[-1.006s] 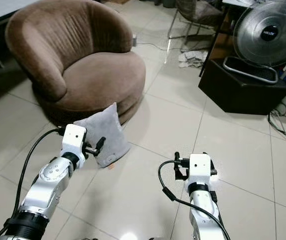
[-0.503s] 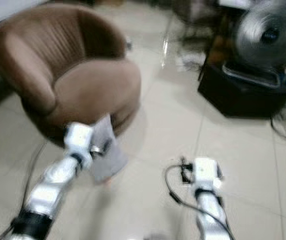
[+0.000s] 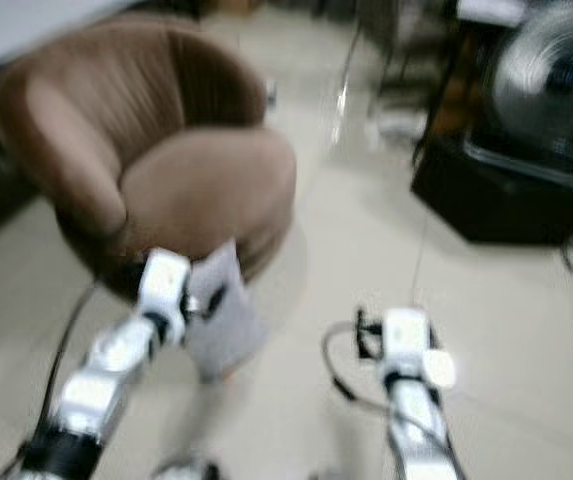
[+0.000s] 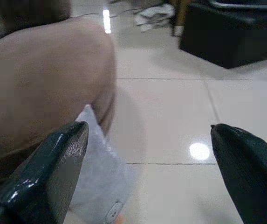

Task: Move the pillow to the sofa from floor

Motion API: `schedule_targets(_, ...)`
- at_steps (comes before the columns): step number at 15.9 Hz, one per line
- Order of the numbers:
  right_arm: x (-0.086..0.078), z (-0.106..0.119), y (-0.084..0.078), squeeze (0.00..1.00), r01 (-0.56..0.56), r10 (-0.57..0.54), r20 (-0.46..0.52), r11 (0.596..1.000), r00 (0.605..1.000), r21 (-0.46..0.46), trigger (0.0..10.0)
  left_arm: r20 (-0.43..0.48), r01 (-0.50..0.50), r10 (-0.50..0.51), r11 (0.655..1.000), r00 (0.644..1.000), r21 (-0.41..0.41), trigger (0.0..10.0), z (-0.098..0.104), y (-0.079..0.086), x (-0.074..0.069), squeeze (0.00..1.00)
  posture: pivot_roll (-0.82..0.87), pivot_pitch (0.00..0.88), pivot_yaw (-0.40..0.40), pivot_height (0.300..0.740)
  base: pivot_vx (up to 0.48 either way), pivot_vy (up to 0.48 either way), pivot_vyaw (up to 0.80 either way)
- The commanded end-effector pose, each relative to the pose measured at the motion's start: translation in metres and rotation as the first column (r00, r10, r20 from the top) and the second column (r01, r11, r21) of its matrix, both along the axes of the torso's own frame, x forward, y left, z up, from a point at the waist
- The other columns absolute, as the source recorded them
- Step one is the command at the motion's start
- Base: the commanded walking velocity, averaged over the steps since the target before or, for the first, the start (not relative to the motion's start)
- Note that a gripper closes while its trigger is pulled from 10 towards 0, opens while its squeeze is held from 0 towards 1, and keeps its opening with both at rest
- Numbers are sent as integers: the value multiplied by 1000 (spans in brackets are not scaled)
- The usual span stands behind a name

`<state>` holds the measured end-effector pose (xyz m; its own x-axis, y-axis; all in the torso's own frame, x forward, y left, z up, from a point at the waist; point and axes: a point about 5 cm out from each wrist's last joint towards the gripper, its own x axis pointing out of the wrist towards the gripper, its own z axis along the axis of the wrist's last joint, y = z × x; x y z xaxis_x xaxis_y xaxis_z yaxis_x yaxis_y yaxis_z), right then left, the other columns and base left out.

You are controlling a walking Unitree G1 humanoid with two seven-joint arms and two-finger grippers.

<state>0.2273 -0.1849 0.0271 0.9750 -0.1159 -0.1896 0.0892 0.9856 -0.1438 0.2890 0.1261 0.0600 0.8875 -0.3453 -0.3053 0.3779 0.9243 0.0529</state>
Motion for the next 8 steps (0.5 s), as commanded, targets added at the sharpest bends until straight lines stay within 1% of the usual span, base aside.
schedule_targets(1,0,-1,8,0,-17,17,4,1000,1000,16,10000,-4,-7,7,1000,1000,14,10000,0,8,0,0,-41,78,-12,740,0,480,0)
schedule_targets(5,-2,-1,9,0,-22,22,3,1000,1000,16,10000,-13,-18,18,1000,1000,-3,10000,0,8,0,0,-42,84,-14,740,0,480,0)
schedule_targets(6,-2,-1,9,0,-23,23,4,1000,1000,16,10000,-16,-21,21,1000,1000,2,10000,0,9,0,0,-42,84,-14,740,0,480,0)
schedule_targets(8,-2,-1,10,0,-25,25,4,1000,1000,17,10000,-12,14,-13,999,1000,32,10000,0,7,-1,0,-41,85,-14,740,0,480,0)
